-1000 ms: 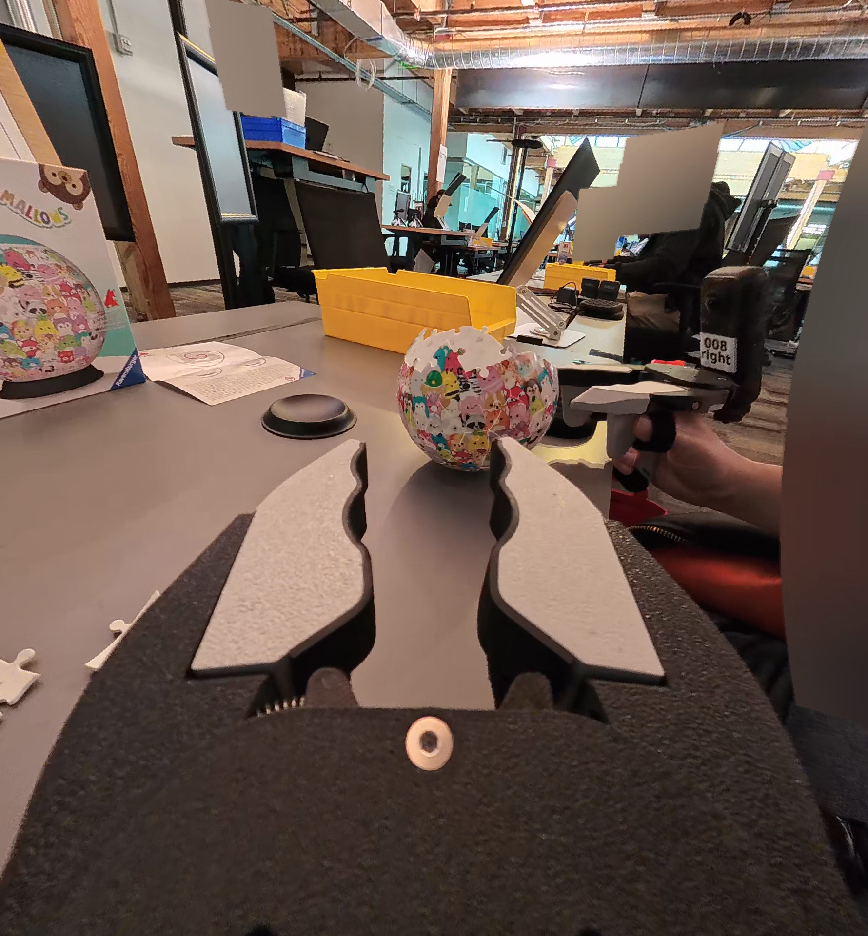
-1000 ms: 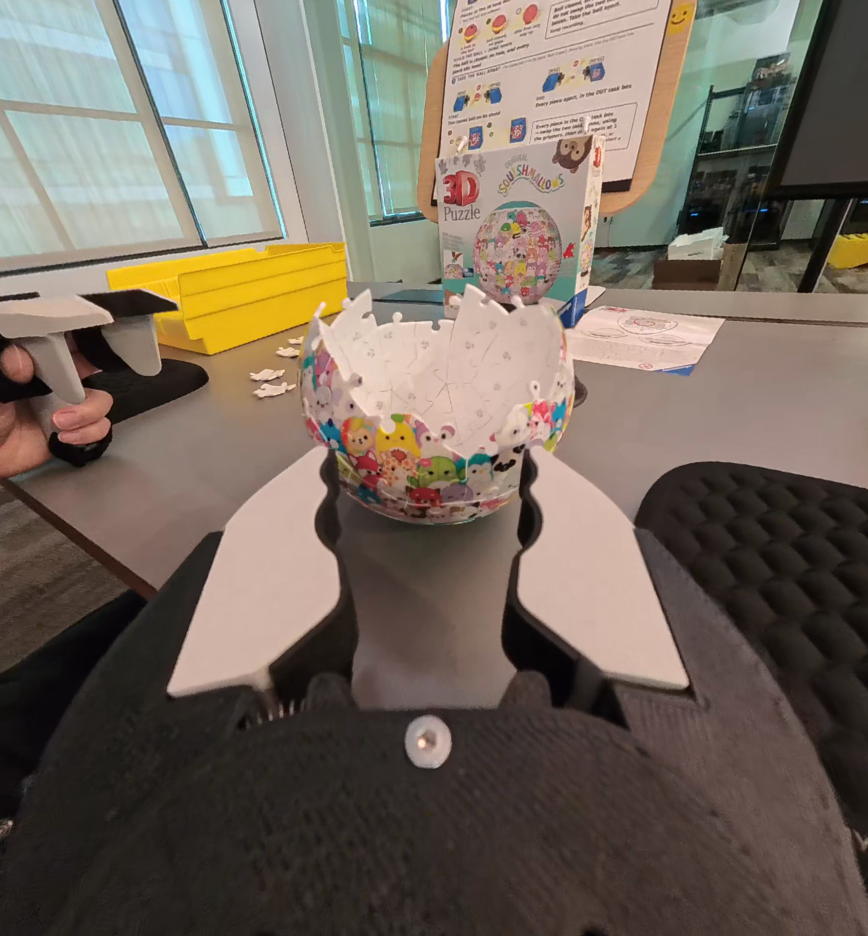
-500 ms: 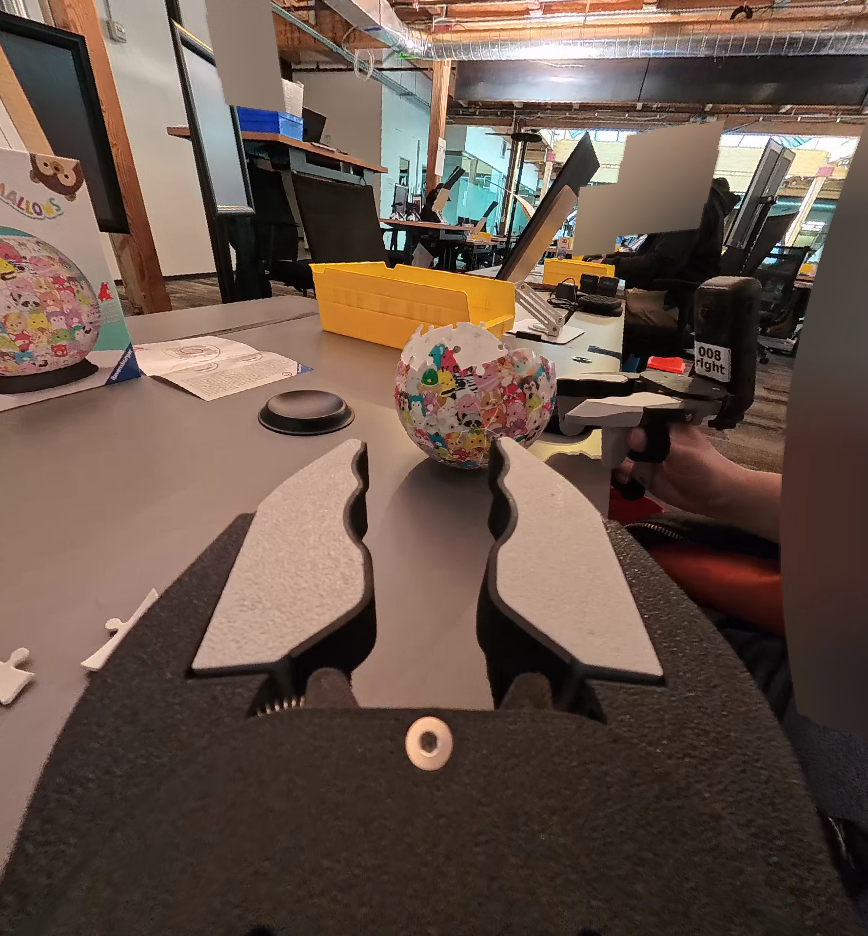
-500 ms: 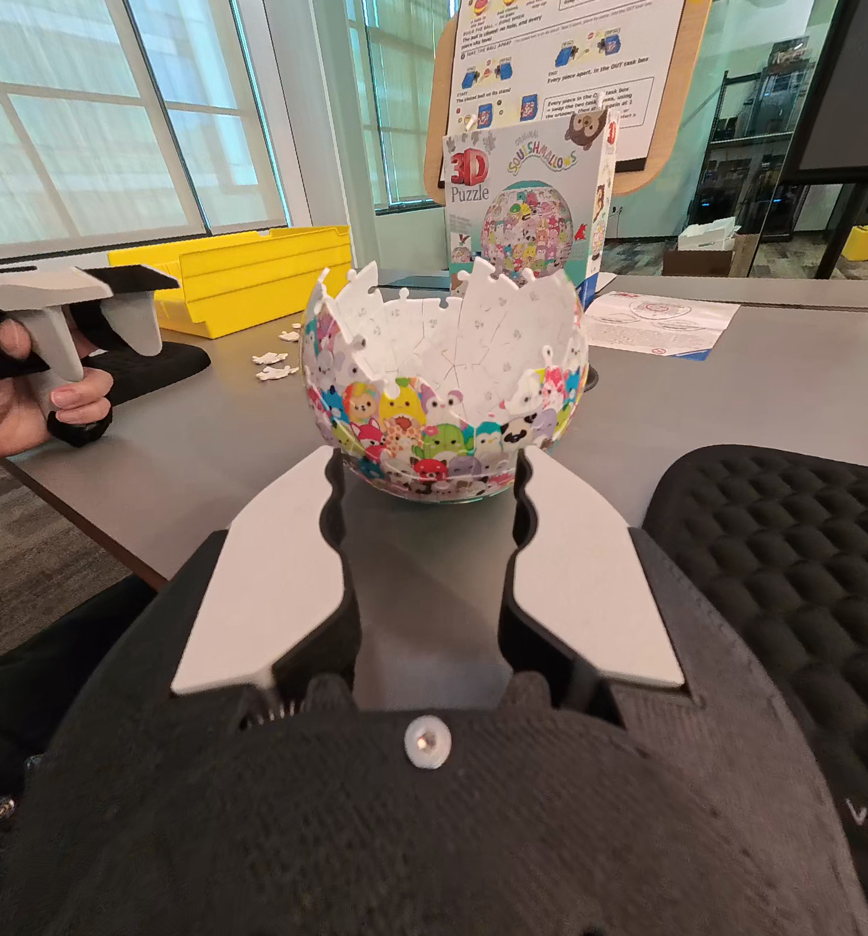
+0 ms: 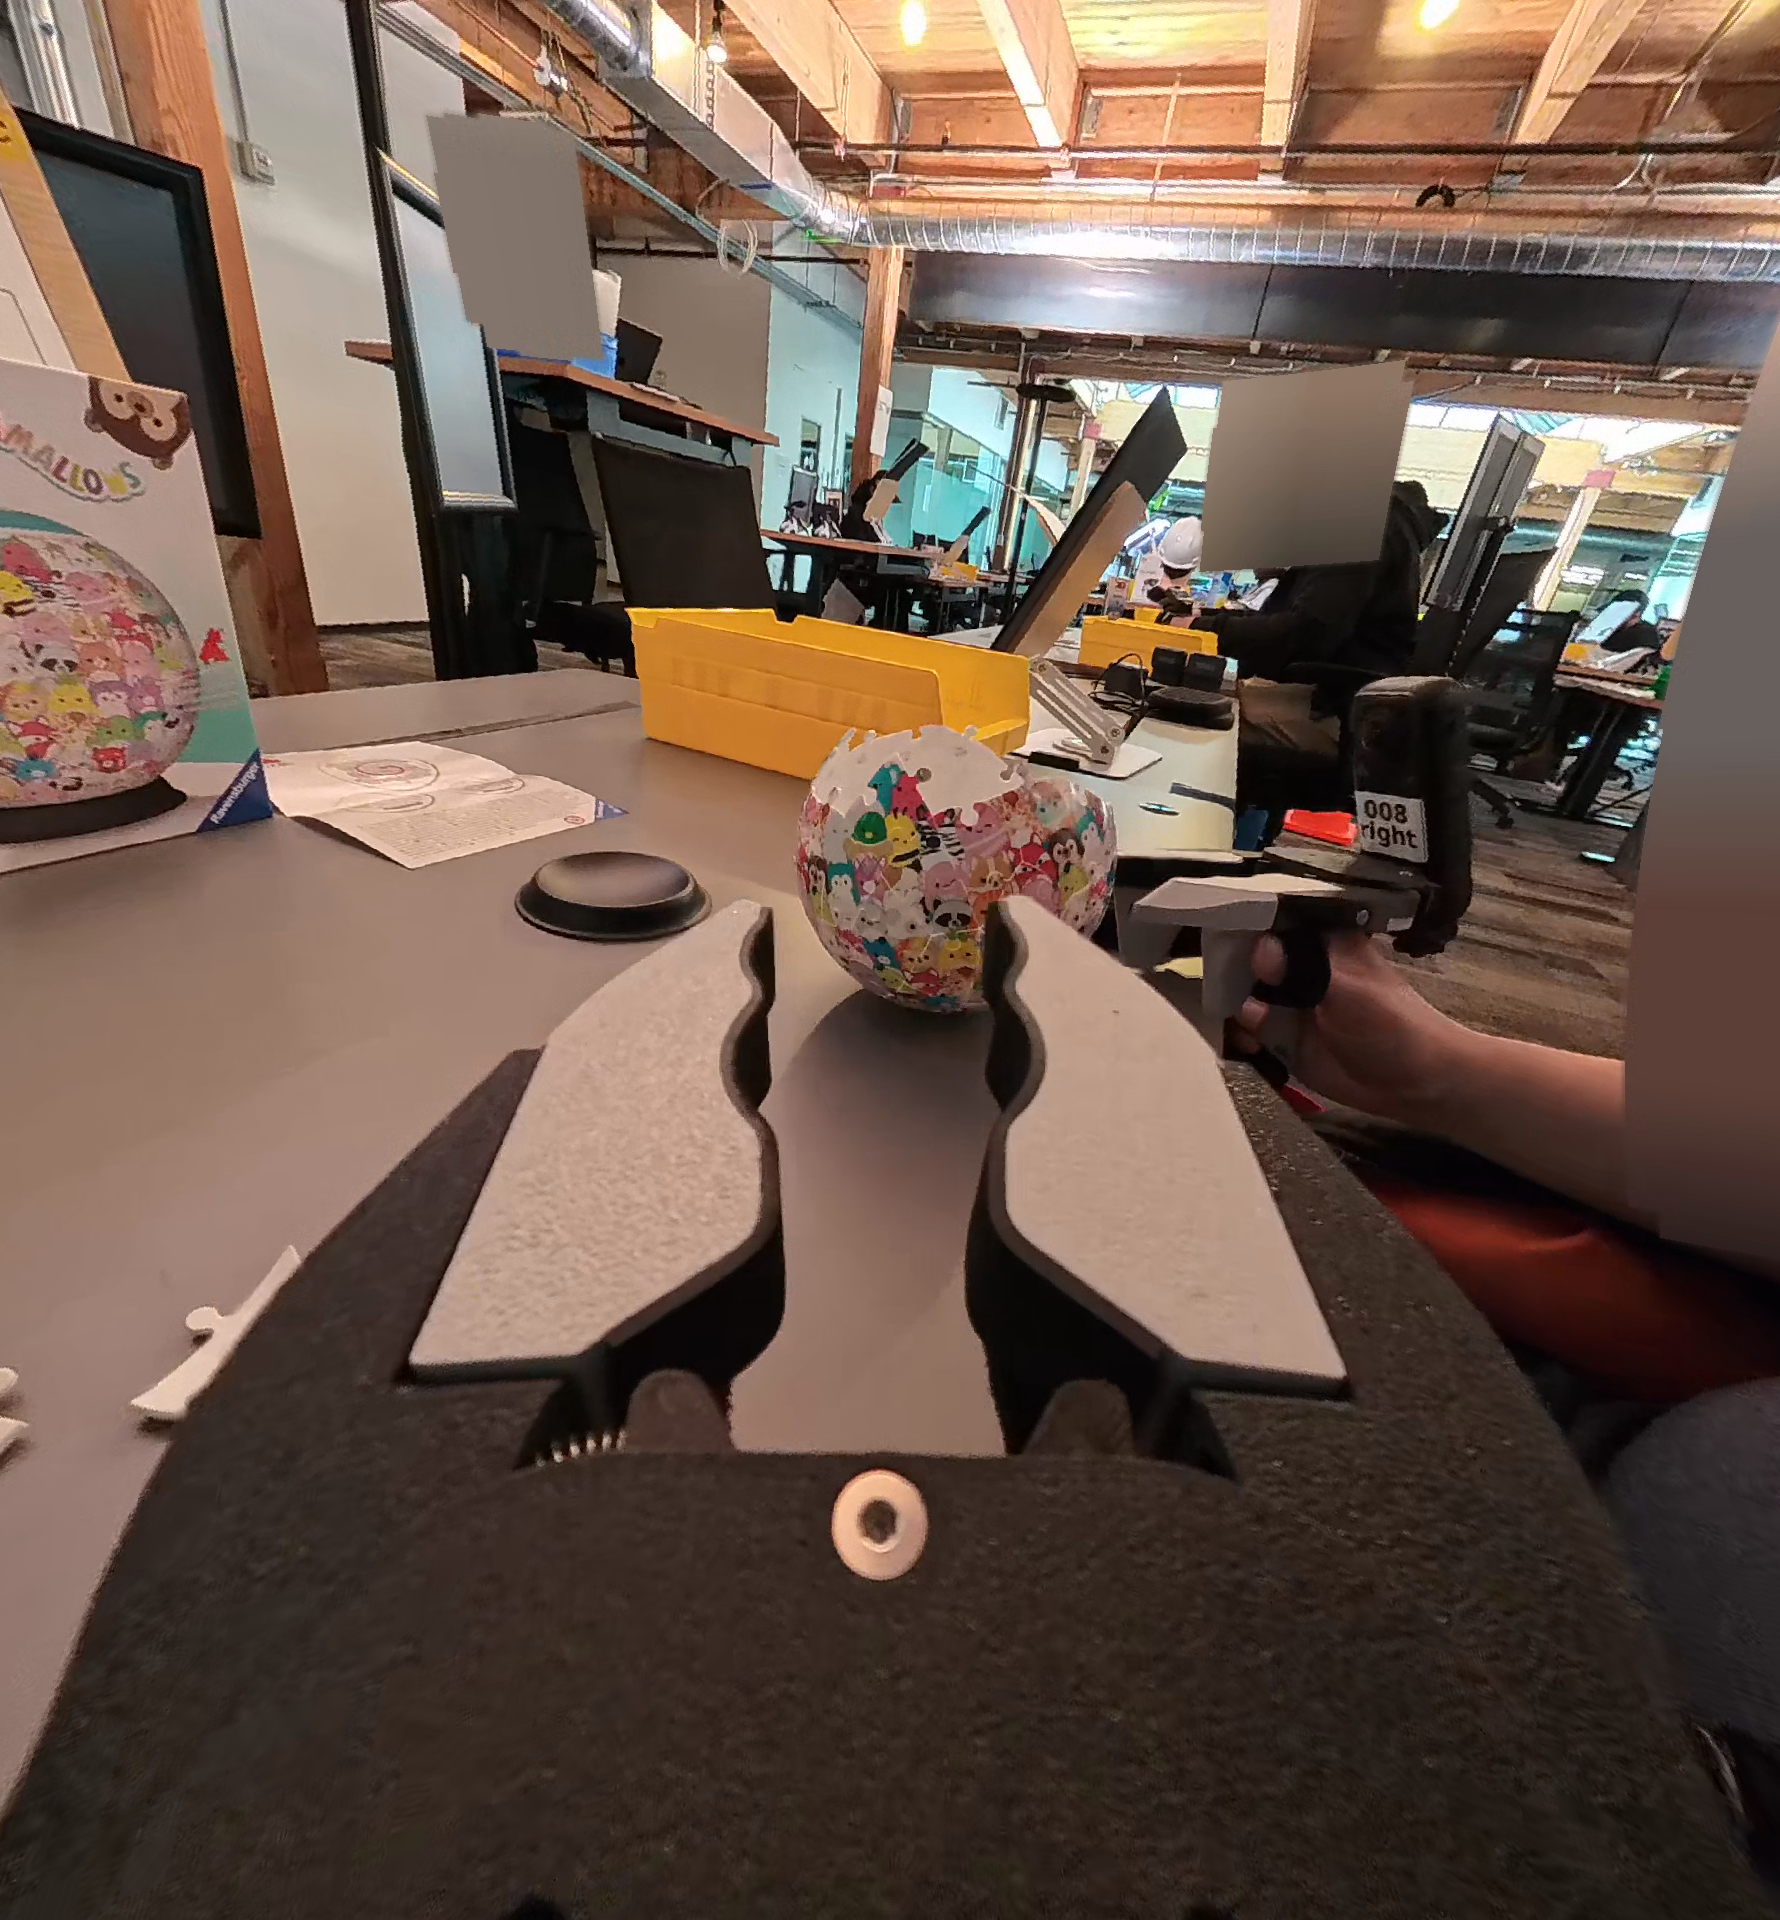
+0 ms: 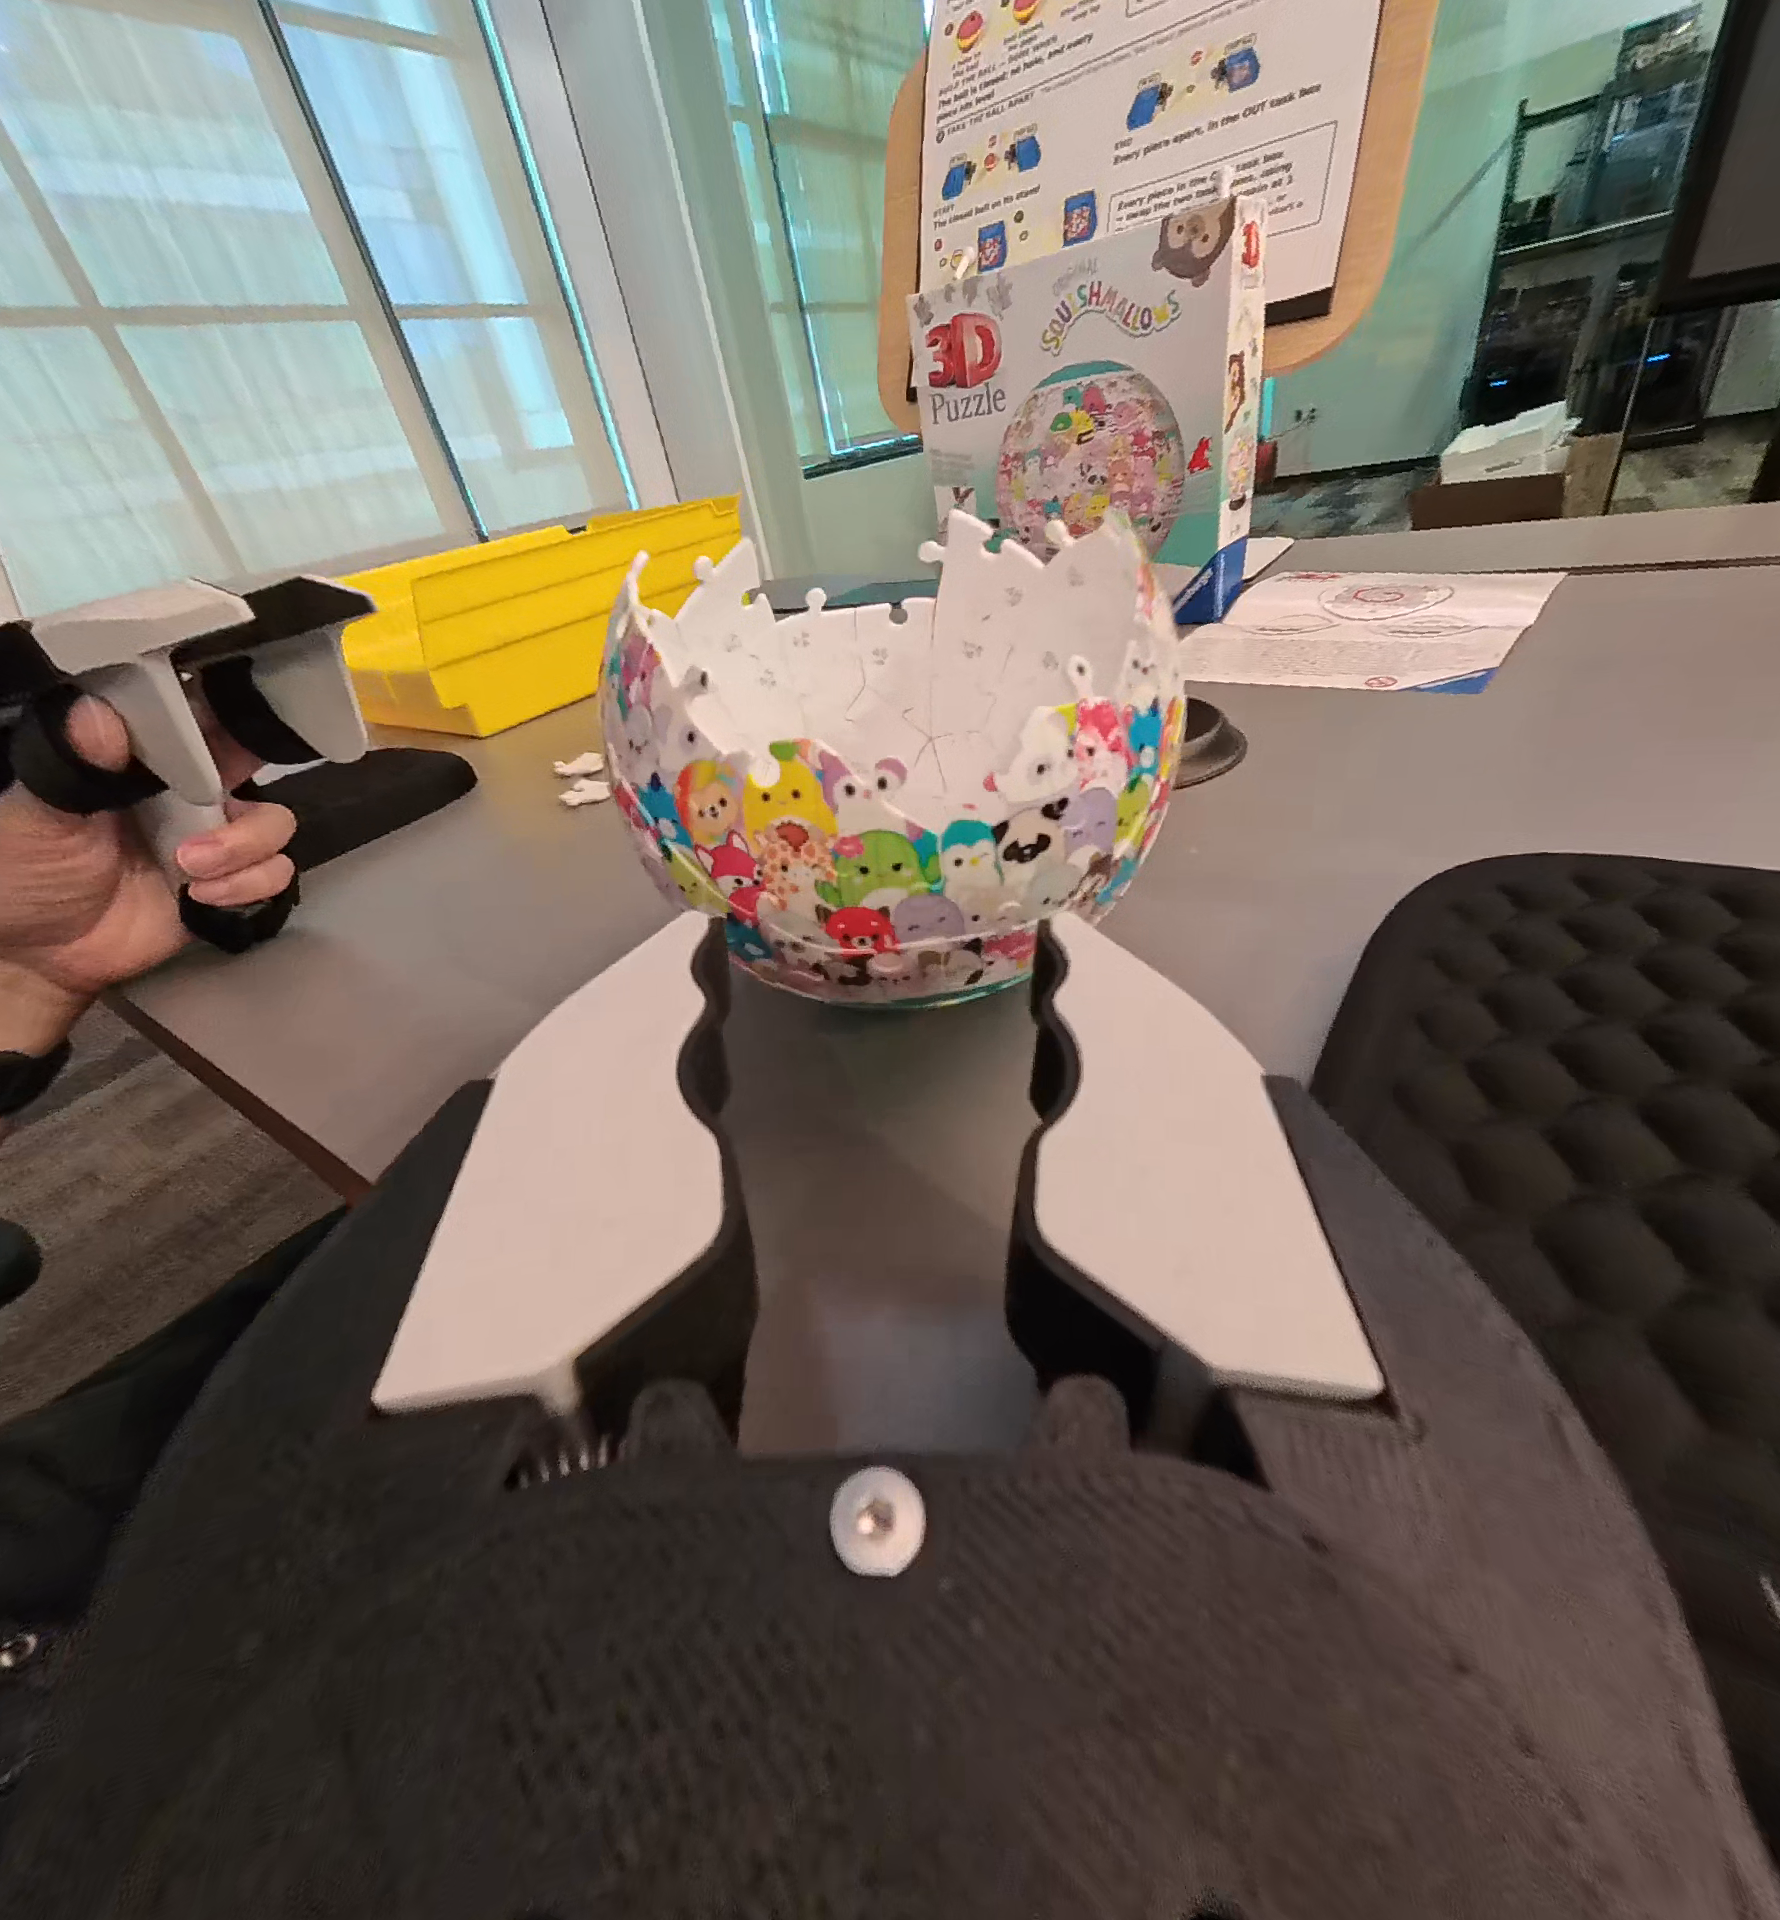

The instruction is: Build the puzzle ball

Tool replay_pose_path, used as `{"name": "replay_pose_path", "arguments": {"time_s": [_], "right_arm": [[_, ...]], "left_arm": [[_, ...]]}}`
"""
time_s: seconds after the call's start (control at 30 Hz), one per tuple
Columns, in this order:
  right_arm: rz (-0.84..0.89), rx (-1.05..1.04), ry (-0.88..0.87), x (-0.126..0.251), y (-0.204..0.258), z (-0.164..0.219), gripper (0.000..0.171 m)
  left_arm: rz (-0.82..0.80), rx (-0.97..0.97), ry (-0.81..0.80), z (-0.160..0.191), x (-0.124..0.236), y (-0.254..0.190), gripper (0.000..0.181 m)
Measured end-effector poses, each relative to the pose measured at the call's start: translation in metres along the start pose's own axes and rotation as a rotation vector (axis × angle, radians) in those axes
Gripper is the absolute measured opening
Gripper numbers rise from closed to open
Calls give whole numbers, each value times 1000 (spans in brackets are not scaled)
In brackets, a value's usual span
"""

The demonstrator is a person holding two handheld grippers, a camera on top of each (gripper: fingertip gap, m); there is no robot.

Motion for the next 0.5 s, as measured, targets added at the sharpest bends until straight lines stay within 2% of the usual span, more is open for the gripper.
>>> {"name": "replay_pose_path", "arguments": {"time_s": [0.2,0.5], "right_arm": [[-26,36,-18,1,5,1,44],[-73,14,-11,1,6,2,37]], "left_arm": [[0,-1,-47,-3,1,0,35],[6,-4,-58,-4,1,-1,34]]}}
Point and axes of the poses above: each gripper's, where its closed fingertips meet, x back along the fingers, z out of its underside, y = z × x across the jaws, the point moved 4 cm from there along x, back along the fingers, and after that the axes turned 13 degrees about x, right-handed, at the moved point
